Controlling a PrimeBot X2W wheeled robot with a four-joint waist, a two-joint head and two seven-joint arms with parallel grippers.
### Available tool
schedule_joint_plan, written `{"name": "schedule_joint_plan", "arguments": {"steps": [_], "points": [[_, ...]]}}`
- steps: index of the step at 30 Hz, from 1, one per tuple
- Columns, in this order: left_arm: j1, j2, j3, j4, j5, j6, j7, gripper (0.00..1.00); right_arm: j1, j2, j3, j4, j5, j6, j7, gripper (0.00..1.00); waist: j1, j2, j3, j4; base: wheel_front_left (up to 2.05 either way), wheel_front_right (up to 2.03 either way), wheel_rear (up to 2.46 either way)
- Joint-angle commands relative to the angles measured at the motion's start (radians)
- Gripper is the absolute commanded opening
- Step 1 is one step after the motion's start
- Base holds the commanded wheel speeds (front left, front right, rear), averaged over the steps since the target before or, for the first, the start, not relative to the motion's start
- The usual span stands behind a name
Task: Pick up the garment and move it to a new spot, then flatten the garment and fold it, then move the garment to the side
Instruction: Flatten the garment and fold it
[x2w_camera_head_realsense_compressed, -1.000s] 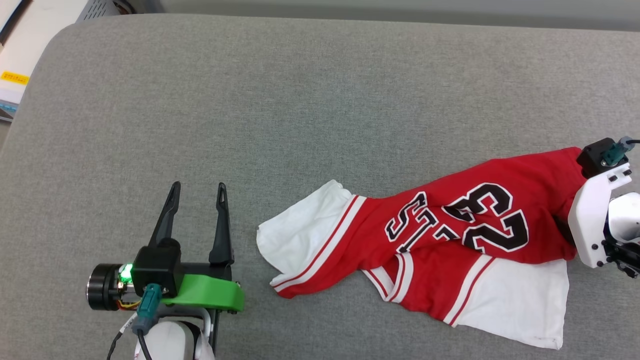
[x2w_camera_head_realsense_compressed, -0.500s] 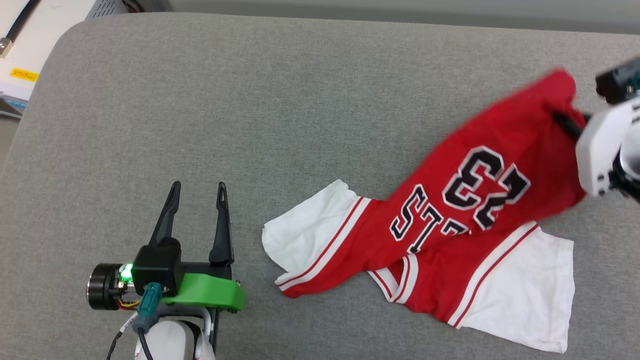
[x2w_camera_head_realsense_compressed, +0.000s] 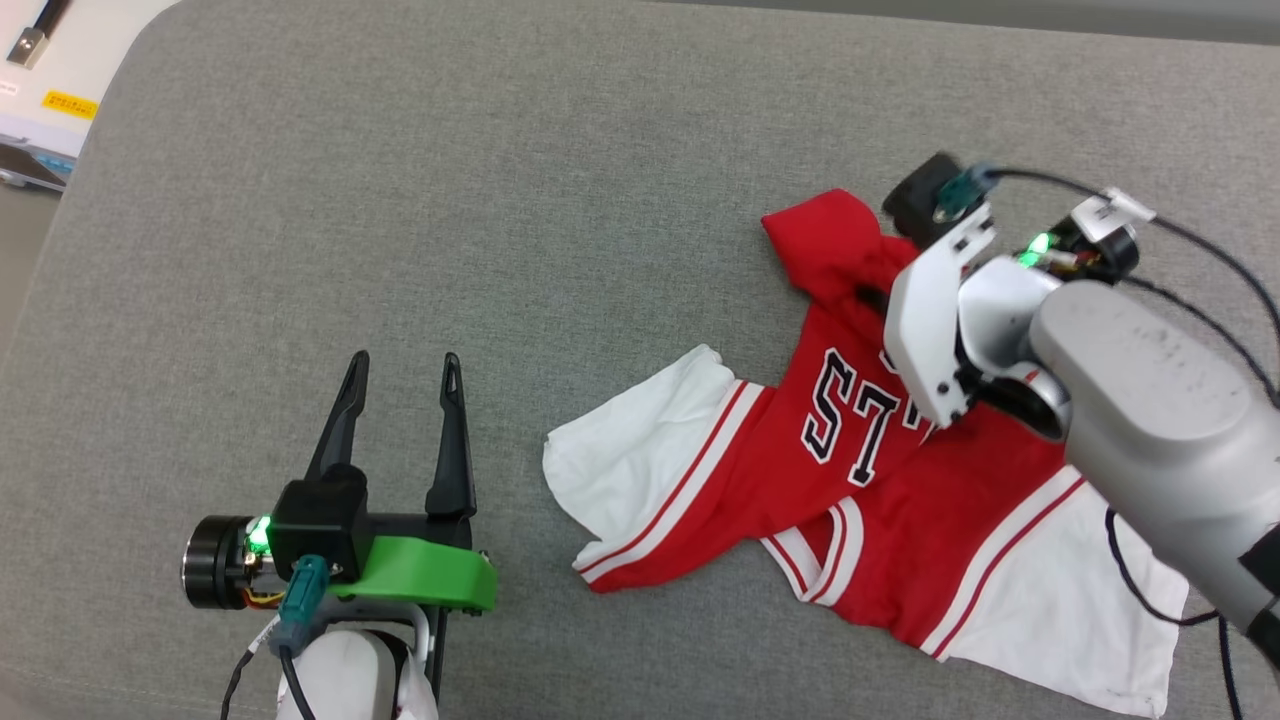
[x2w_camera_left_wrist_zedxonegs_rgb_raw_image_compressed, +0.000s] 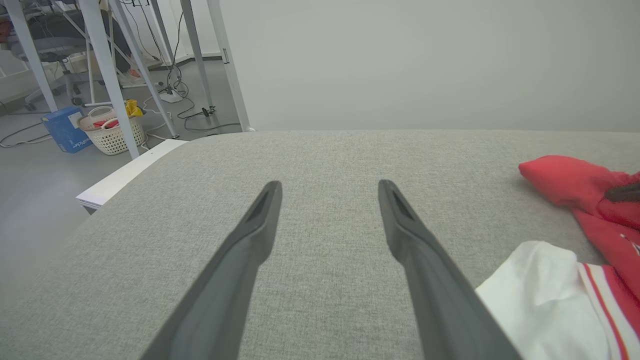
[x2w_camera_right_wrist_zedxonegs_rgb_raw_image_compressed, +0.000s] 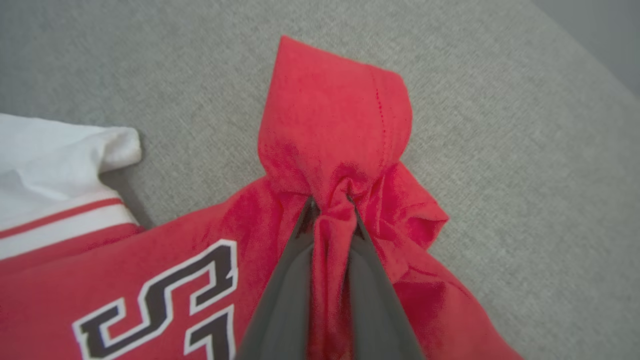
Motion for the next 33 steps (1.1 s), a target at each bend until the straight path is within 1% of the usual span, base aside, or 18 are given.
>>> {"name": "schedule_joint_plan", "arguments": {"steps": [1,3,5,6,7,8,9,12,16,18,20,22,24,27,29,33], "points": [[-0.017,-0.003,0.001,0.004,-0.011,0.006,-0.006,1.0,0.012,0.005,0.032,0.033,0.016,-0.001,0.018,0.0,0.0,0.0,0.008,0.004,0.0,0.0,0.0],[-0.022,-0.003,0.002,0.009,-0.012,0.005,-0.006,1.0,0.021,0.015,0.079,0.077,0.038,-0.001,0.034,0.0,0.0,0.0,0.011,0.005,0.0,0.0,0.0],[-0.024,-0.003,0.003,0.012,-0.013,0.005,-0.006,1.0,0.02,0.02,0.101,0.106,0.06,-0.001,0.011,0.0,0.0,0.0,0.01,0.004,0.0,0.0,0.0],[-0.024,-0.003,0.005,0.015,-0.012,0.006,-0.006,1.0,0.017,0.02,0.112,0.115,0.067,-0.001,-0.014,0.11,0.0,0.0,0.006,0.002,0.0,0.0,0.0],[-0.023,-0.003,0.009,0.017,-0.01,0.005,-0.006,1.0,0.012,0.019,0.118,0.119,0.07,-0.001,-0.04,0.4,0.0,0.0,0.001,-0.002,0.0,0.0,0.0],[-0.021,-0.003,0.014,0.02,-0.008,0.003,-0.006,1.0,0.006,0.016,0.122,0.121,0.074,-0.001,-0.08,1.0,0.0,0.0,-0.005,-0.006,0.0,0.0,0.0],[-0.02,-0.003,0.018,0.023,-0.005,0.001,-0.006,1.0,0.003,0.013,0.121,0.121,0.079,-0.001,-0.115,1.0,0.0,0.0,-0.012,-0.009,0.0,0.0,0.0],[-0.01,-0.003,0.029,0.025,0.003,-0.003,-0.006,1.0,-0.005,-0.004,0.108,0.118,0.076,-0.001,-0.266,1.0,0.0,0.0,-0.04,-0.023,0.0,0.0,0.0],[0.009,-0.003,0.04,0.025,0.008,-0.009,-0.006,1.0,0.027,-0.024,0.058,0.118,0.059,-0.001,-0.471,1.0,0.0,0.0,-0.084,-0.043,0.0,0.0,0.0],[0.019,-0.001,0.046,0.022,0.012,-0.012,-0.006,1.0,0.056,-0.033,0.024,0.121,0.043,-0.001,-0.552,1.0,0.0,0.0,-0.104,-0.052,0.0,0.0,0.0],[0.031,0.002,0.052,0.021,0.016,-0.015,-0.006,1.0,0.092,-0.04,-0.021,0.116,0.02,-0.001,-0.59,1.0,0.0,0.0,-0.124,-0.064,0.0,0.0,0.0],[0.04,0.005,0.057,0.019,0.018,-0.019,-0.006,1.0,0.133,-0.046,-0.091,0.106,-0.018,-0.001,-0.605,1.0,0.0,0.0,-0.141,-0.073,0.0,0.0,0.0],[0.05,0.007,0.061,0.016,0.02,-0.021,-0.006,1.0,0.181,-0.051,-0.205,0.056,-0.074,-0.001,-0.607,1.0,0.0,0.0,-0.152,-0.081,0.0,0.0,0.0],[0.063,0.012,0.07,0.013,0.019,-0.026,-0.006,1.0,0.314,-0.048,-0.409,-0.058,-0.198,-0.001,-0.608,1.0,0.0,0.0,-0.171,-0.092,0.0,0.0,0.0],[0.067,0.017,0.073,0.014,0.017,-0.036,-0.006,1.0,0.419,-0.026,-0.538,-0.147,-0.275,-0.001,-0.608,1.0,0.0,0.0,-0.182,-0.096,0.0,0.0,0.0],[0.058,0.033,0.087,0.018,0.008,-0.058,-0.006,1.0,0.623,0.041,-0.742,-0.319,-0.416,-0.001,-0.608,1.0,0.0,0.0,-0.2,-0.102,0.0,0.0,0.0]]}}
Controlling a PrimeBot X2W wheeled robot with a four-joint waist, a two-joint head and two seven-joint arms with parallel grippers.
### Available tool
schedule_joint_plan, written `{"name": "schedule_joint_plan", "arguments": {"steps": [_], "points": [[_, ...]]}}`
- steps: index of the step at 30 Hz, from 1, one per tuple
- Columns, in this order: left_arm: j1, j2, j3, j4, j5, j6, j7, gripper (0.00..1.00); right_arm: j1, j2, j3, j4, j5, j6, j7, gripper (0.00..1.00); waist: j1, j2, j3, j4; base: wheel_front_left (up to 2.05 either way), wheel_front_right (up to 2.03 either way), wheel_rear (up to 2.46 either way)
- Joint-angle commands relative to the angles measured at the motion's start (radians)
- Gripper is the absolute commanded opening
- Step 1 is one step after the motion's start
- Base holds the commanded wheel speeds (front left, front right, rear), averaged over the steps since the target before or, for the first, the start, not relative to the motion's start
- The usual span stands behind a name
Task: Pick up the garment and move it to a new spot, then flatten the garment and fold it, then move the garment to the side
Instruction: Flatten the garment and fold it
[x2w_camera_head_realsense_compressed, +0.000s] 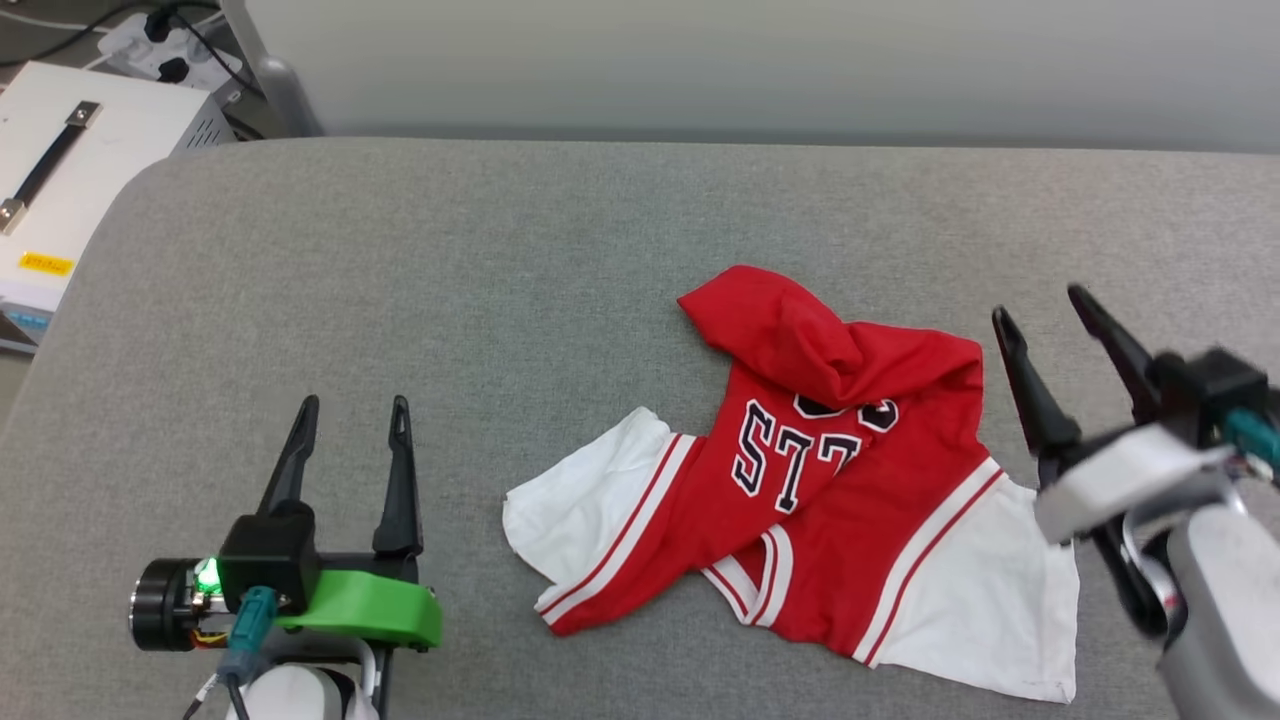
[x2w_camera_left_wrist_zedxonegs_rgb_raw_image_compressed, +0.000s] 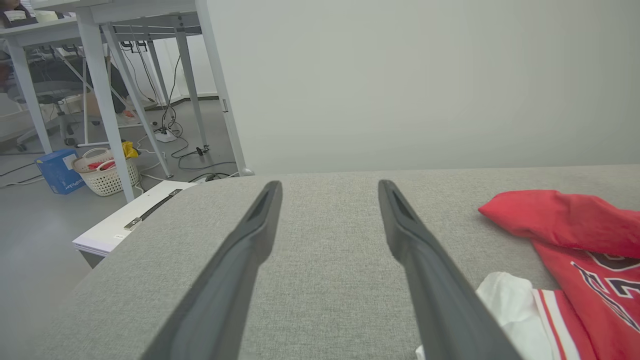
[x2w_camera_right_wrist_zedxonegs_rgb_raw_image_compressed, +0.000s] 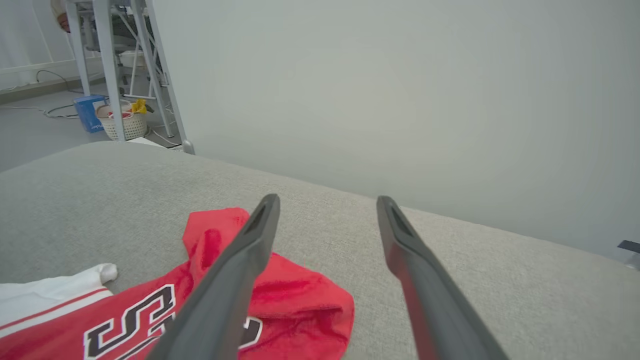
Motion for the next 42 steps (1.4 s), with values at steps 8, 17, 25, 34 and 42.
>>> {"name": "schedule_joint_plan", "arguments": {"steps": [8,17,25,34,42], "points": [[-0.081,0.084,-0.012,0.045,-0.031,-0.071,-0.006,1.0,0.28,0.128,-0.182,-0.235,-0.15,-0.001,-0.005,1.0,0.0,0.0,-0.038,-0.016,0.0,0.0,0.0],[-0.306,0.284,-0.261,0.122,-0.244,-0.093,0.291,1.0,0.357,0.175,-0.203,-0.309,-0.207,-0.001,0.01,1.0,0.0,0.0,-0.02,-0.032,0.0,0.0,0.0],[-0.528,0.498,-0.668,0.141,-0.634,-0.094,0.808,1.0,0.312,0.164,-0.188,-0.314,-0.224,-0.001,0.019,1.0,0.0,0.0,0.034,-0.078,0.0,0.0,0.0],[-0.59,0.546,-0.876,0.252,-0.731,-0.094,0.849,1.0,0.28,0.16,-0.187,-0.305,-0.226,-0.001,0.019,1.0,0.0,0.0,0.08,-0.114,0.0,0.0,0.0],[-0.613,0.541,-1.041,0.383,-0.754,-0.094,0.807,1.0,0.25,0.158,-0.182,-0.301,-0.231,-0.001,0.016,1.0,0.0,0.0,0.105,-0.135,0.0,0.0,0.0]]}}
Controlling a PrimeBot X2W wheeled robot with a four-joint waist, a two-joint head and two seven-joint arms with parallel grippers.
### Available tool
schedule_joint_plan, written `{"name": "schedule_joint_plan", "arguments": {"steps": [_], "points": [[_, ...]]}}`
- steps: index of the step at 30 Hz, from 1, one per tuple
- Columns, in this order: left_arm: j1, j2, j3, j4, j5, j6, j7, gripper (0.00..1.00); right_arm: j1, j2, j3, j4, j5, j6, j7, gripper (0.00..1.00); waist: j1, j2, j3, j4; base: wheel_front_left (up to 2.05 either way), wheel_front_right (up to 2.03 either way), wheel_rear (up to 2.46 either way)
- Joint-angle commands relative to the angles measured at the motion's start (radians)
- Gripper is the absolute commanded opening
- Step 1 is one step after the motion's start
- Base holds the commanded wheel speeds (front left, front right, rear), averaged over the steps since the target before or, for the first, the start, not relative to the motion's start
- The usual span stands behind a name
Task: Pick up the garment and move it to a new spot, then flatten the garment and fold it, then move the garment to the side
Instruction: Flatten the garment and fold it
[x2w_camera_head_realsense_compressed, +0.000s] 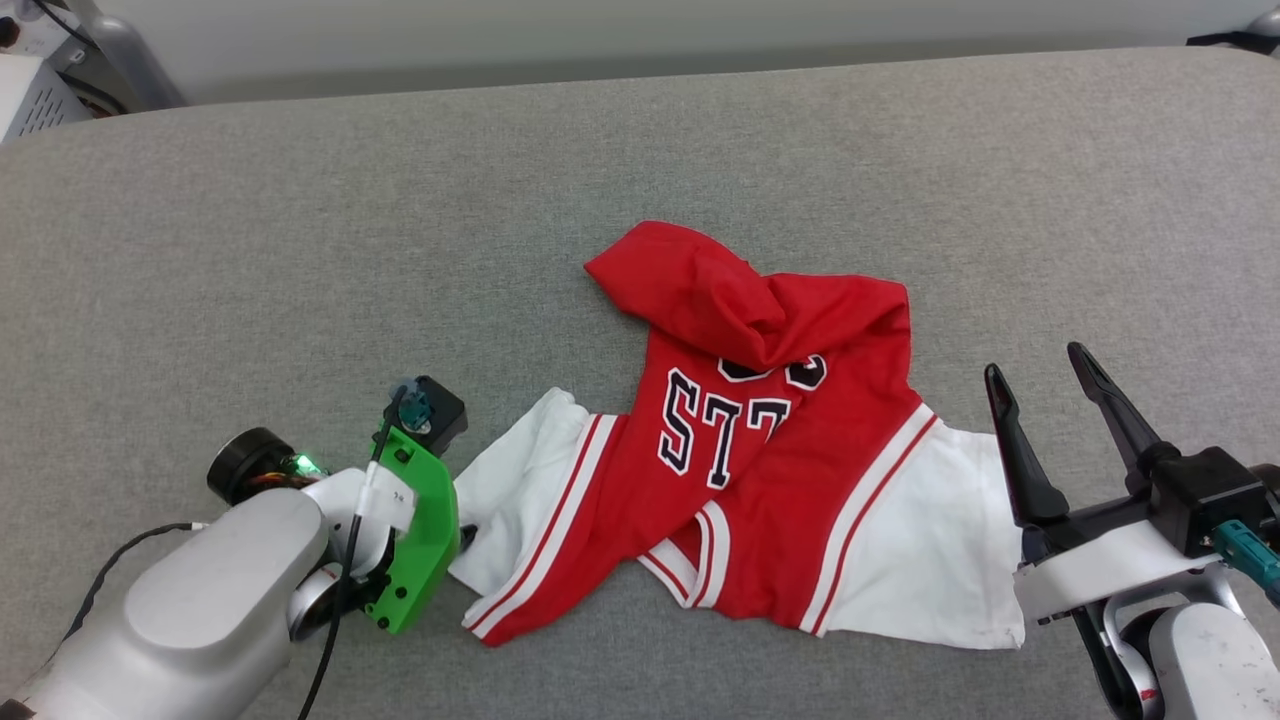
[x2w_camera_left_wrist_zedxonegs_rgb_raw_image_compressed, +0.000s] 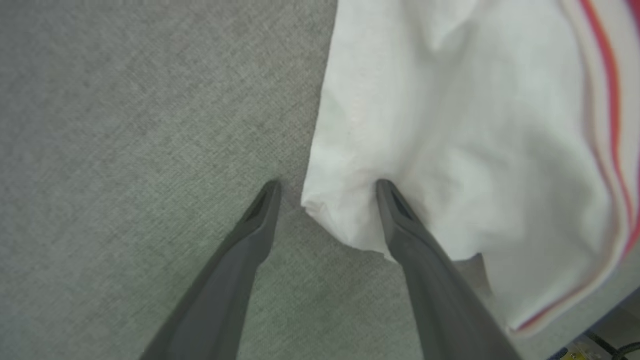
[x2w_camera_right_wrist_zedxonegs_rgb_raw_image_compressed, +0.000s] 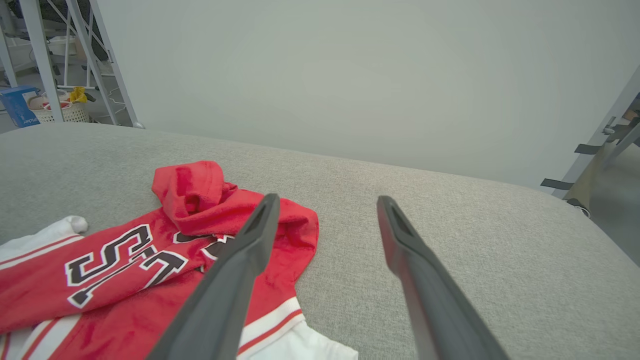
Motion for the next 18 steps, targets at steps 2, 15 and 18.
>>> {"name": "schedule_joint_plan", "arguments": {"steps": [2,15,18], "points": [[0.003,-0.009,-0.056,0.038,-0.012,-0.003,-0.025,0.13,-0.018,-0.003,-0.001,0.004,-0.012,-0.001,-0.004,1.0,0.0,-0.0001,0.005,-0.005,0.0,0.0,0.0],[-0.062,0.092,0.072,0.188,-0.048,0.047,-0.339,0.0,0.01,0.001,-0.043,0.011,-0.013,-0.001,-0.008,1.0,0.0,-0.0001,-0.02,0.009,0.0,0.0,0.0],[-0.048,0.107,0.078,0.251,-0.031,0.076,-0.388,0.0,0.012,0.0,-0.05,0.011,-0.015,-0.001,-0.006,1.0,0.0,-0.0001,-0.02,0.009,0.0,0.0,0.0]]}}
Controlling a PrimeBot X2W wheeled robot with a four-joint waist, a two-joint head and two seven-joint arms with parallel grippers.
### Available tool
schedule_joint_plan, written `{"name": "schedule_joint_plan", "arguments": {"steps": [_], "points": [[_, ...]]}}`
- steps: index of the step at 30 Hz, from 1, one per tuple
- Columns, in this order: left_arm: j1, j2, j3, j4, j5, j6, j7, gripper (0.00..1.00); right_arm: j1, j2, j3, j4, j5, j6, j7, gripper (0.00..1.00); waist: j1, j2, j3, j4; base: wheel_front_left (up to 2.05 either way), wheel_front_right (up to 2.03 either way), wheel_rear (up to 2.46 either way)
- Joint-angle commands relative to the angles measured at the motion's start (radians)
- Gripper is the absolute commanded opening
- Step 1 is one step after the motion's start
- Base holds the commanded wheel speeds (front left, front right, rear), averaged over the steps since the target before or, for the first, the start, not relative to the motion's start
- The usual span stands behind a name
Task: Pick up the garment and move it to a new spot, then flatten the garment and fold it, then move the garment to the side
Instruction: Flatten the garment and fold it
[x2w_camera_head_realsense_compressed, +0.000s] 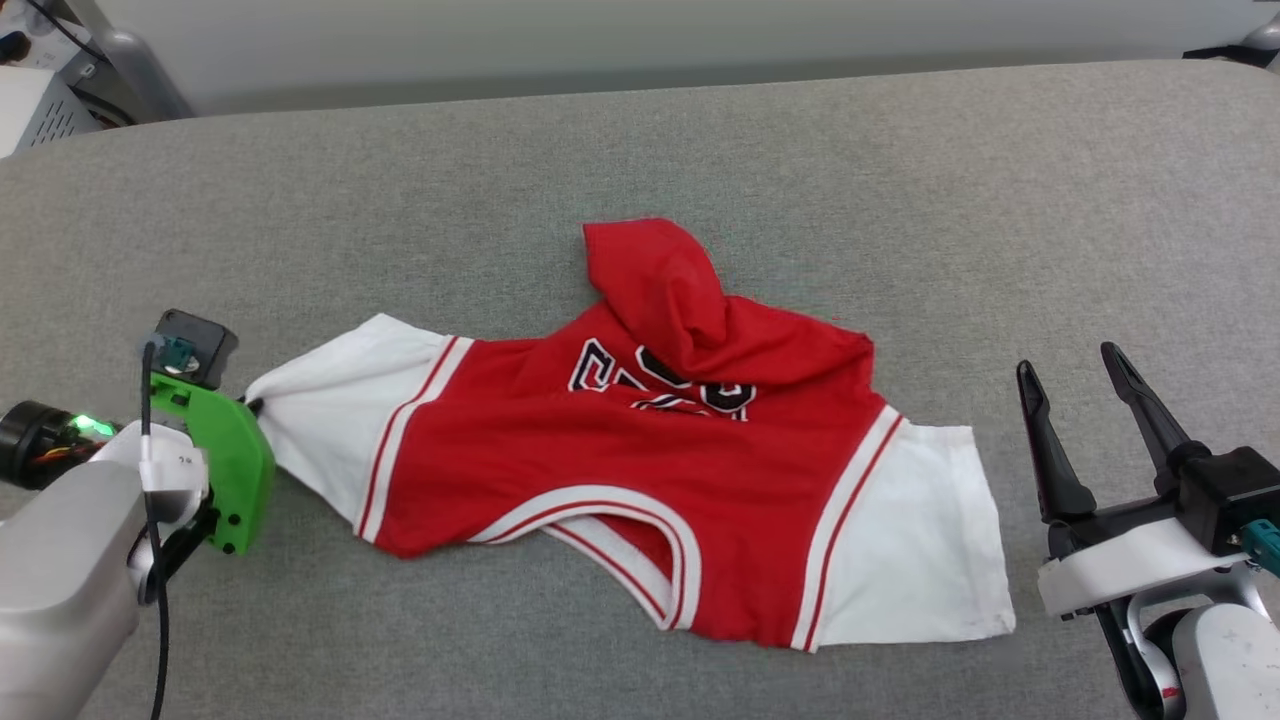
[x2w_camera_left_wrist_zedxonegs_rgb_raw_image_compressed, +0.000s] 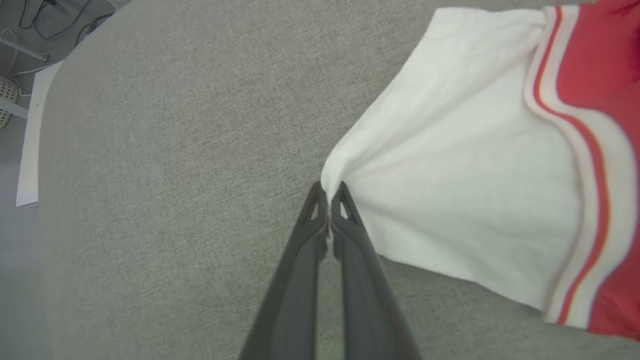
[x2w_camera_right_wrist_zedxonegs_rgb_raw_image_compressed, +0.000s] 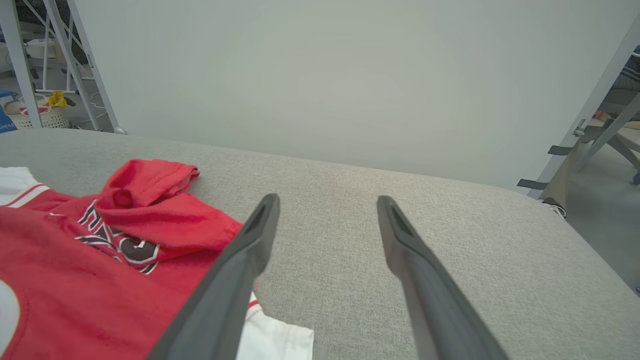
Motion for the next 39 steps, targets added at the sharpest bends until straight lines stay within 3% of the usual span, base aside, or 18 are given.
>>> {"name": "schedule_joint_plan", "arguments": {"steps": [1,5,6,7,8,13,17,23,28,32,39], "points": [[0.011,0.011,0.002,0.03,0.014,0.013,-0.021,0.0,0.008,-0.003,-0.004,0.002,-0.009,-0.001,-0.002,1.0,0.0,0.0,0.001,0.0,0.0,0.0,0.0],[0.039,-0.022,0.015,0.112,-0.005,0.014,-0.084,0.0,0.008,-0.01,-0.005,0.001,-0.011,-0.001,0.009,1.0,0.0,0.0,0.001,0.0,0.0,0.0,0.0],[0.045,-0.035,0.014,0.131,-0.005,0.015,-0.102,0.27,0.009,-0.011,-0.006,0.001,-0.01,-0.001,0.012,1.0,0.0,0.0,-0.002,0.003,0.0,0.0,0.0],[0.049,-0.045,0.013,0.145,-0.005,0.012,-0.115,0.44,0.01,-0.013,-0.005,0.0,-0.01,-0.001,0.015,1.0,0.0,0.0,-0.005,0.005,0.0,0.0,0.0],[0.05,-0.053,0.015,0.156,-0.003,0.015,-0.137,1.0,0.012,-0.015,-0.005,-0.001,-0.009,-0.001,0.019,1.0,0.0,0.0,-0.009,0.008,0.0,0.0,0.0],[0.06,-0.094,0.044,0.188,0.007,0.056,-0.307,1.0,0.015,-0.036,-0.01,-0.016,0.0,-0.001,0.041,1.0,0.0,0.0,-0.047,0.022,0.0,0.0,0.0],[0.084,-0.112,0.081,0.136,0.029,0.128,-0.411,1.0,0.013,-0.069,-0.019,-0.041,0.013,-0.001,0.082,1.0,0.0,0.0,-0.08,0.037,0.0,0.0,0.0],[0.19,-0.118,0.216,-0.167,0.143,0.295,-0.426,1.0,-0.001,-0.16,0.007,-0.106,0.065,-0.001,0.227,1.0,0.0,0.0,-0.108,0.069,0.0,0.0,0.0],[0.382,-0.144,0.357,-0.433,0.257,0.417,-0.427,1.0,-0.045,-0.27,0.087,-0.127,0.161,-0.001,0.426,1.0,0.0,0.0,-0.11,0.084,0.0,0.0,0.0],[0.507,-0.187,0.45,-0.574,0.329,0.469,-0.427,1.0,-0.086,-0.349,0.157,-0.146,0.242,-0.001,0.572,1.0,0.0,0.0,-0.103,0.099,0.0,0.0,0.0],[0.653,-0.283,0.565,-0.707,0.448,0.496,-0.427,1.0,-0.157,-0.456,0.294,-0.137,0.364,-0.001,0.801,1.0,0.0,0.0,-0.076,0.13,0.0,0.0,0.0]]}}
